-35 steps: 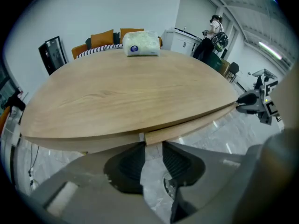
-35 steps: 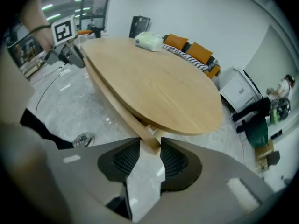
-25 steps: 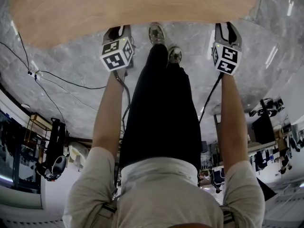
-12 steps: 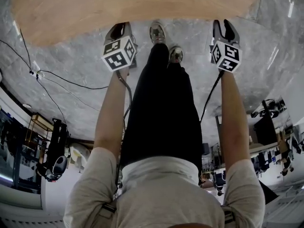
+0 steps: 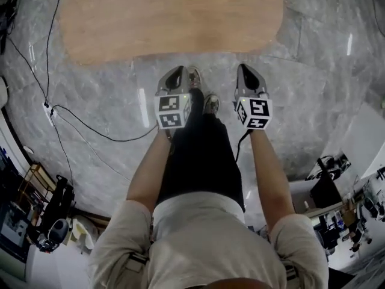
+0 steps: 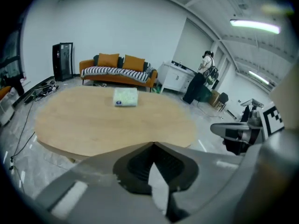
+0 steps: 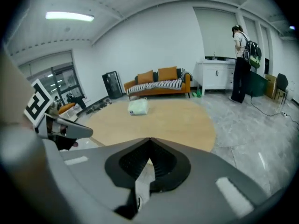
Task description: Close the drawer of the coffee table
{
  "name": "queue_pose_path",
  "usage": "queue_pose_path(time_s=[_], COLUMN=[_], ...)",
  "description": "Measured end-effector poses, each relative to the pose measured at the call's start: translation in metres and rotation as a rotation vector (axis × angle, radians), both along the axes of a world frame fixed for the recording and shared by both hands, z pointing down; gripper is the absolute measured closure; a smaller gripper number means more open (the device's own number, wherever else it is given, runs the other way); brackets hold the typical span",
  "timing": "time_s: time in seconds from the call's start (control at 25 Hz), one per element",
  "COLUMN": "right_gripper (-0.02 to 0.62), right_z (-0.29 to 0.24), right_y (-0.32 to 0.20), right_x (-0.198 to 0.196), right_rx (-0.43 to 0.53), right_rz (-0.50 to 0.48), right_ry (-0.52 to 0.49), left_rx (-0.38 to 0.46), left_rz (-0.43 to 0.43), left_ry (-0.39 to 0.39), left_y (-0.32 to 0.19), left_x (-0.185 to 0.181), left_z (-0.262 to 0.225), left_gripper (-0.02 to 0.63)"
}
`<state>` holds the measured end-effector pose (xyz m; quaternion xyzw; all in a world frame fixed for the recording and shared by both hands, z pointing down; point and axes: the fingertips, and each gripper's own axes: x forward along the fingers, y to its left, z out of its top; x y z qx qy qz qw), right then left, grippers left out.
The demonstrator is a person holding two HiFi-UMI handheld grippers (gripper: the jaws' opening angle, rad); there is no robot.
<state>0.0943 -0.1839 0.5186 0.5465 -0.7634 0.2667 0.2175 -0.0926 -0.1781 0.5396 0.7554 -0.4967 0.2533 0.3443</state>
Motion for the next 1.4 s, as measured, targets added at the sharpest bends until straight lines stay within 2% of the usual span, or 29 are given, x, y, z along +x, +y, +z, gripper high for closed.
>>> queue_pose_path(time_s=[0.24,0.44,0.52,0.64,0.72,0.8,0.88,1.0,1.2,1.4], right_gripper=[0.588,0.588,0.588,0.589,0.588,0.589,0.589,0.591,0.589,0.589], right_z=[-0.152,-0.245,-0.288,-0.342,-0.371,-0.393,-0.411,-0.432,-0.468,-0.496], right_y=[-0.006,0.029,0.043,0.057,0.067,0.078,0.089,0.103,0.121,0.131], right_x=[-0.032,-0.036,-0.035,-0.035,-0.039,-0.038,-0.030,-0.023,-0.013,-0.006], right_rx=[0.262,0.403,0.474,0.560,0.624,0.687,0.726,0.760,0.816,0.865], right_rz=[-0.087,-0.136,-0.115,-0.085,-0.097,-0.101,-0.077,-0.040,-0.039,-0.046], right_ry=[-0.013,0.046,0.054,0.021,0.019,0.025,0.026,0.031,0.049,0.047], left_rx=[0.178,0.277,0.356,0.523,0.624,0.690,0.714,0.736,0.848,0.869], left_rz=[-0.096,-0.096,-0.108,-0.155,-0.136,-0.102,-0.087,-0.061,-0.014,0.008], left_ry=[0.048,0.000,-0.013,0.005,-0.005,-0.029,-0.033,-0.035,-0.020,-0.014], left_y=[0.007,0.043,0.056,0.063,0.067,0.074,0.084,0.097,0.110,0.112], left_x=[0.019,0.016,0.013,0.014,0.024,0.035,0.045,0.058,0.086,0.104], left_z=[-0.134,-0.220,-0.265,-0.342,-0.377,-0.398,-0.407,-0.412,-0.459,-0.484], left_gripper=[0.584,0.584,0.584,0.584,0.584,0.584,0.584,0.584,0.584,0.584])
